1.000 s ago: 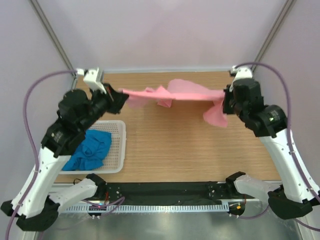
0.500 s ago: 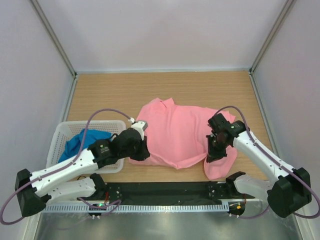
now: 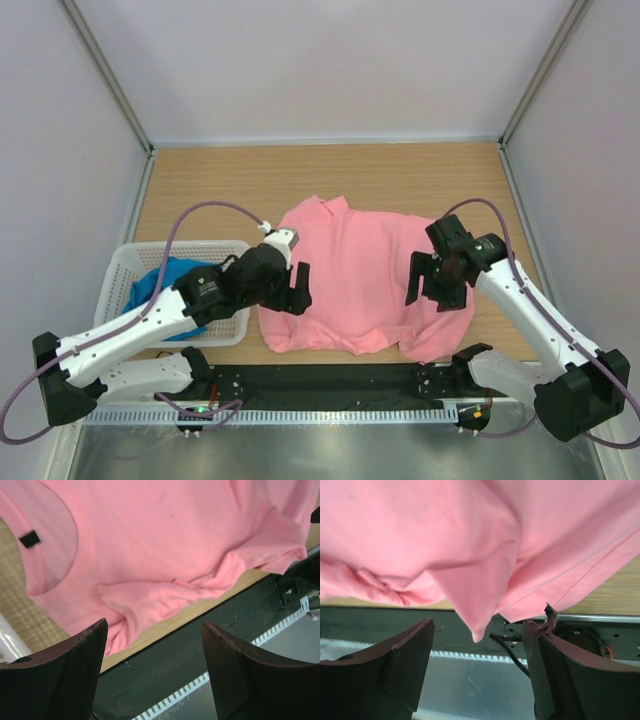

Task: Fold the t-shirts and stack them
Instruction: Flatten the tshirt out

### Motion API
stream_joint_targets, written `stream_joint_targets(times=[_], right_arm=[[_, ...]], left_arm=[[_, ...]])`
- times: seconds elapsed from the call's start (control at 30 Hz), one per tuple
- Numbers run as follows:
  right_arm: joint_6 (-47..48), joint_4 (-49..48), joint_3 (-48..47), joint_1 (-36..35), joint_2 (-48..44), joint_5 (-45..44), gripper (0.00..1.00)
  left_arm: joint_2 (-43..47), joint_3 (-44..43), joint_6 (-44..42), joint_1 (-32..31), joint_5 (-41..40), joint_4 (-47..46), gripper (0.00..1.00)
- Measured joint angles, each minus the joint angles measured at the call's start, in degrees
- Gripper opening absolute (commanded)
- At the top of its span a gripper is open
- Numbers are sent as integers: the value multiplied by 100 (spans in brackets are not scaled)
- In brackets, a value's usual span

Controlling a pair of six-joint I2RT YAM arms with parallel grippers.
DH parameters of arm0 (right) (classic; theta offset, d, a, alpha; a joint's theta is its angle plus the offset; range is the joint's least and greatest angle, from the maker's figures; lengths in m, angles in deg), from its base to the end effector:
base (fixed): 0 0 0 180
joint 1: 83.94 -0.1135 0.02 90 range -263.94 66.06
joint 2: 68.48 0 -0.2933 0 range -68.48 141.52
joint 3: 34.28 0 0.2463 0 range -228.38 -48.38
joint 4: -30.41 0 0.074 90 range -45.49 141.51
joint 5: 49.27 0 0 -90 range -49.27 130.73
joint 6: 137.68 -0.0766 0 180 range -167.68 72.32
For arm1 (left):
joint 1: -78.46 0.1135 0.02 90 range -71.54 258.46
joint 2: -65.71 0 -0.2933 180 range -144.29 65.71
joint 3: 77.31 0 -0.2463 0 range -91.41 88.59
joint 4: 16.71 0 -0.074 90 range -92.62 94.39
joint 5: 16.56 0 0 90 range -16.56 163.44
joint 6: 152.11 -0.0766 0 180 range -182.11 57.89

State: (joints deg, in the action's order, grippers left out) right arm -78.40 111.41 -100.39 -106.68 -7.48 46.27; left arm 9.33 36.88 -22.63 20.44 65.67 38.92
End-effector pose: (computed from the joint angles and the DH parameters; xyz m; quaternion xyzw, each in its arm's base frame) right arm 0.1445 0.0686 0.2463 0.0631 0.9893 0.0980 0.0880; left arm 0.1170 -0.1678 0.2899 0.1242 0.9177 -0.2383 0.2926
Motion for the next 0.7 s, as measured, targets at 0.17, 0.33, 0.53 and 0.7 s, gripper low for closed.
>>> stream_joint_targets(times=[0.17, 0.33, 0.53, 0.7], right_arm=[[-208, -116, -439, 385, 321, -713, 71], [-240, -439, -905, 562, 813, -933, 63], [-166, -728, -754, 562, 1084, -839, 68], [-94, -863, -588, 601, 1534, -955, 70]], left_arm=[[-839, -1045, -223, 26, -680, 282, 68], [-1547, -1532, -455, 348, -844, 260, 55], [-2199, -1709, -645, 763, -363, 251, 52], [-3331, -1711, -723, 793, 83, 214, 41]])
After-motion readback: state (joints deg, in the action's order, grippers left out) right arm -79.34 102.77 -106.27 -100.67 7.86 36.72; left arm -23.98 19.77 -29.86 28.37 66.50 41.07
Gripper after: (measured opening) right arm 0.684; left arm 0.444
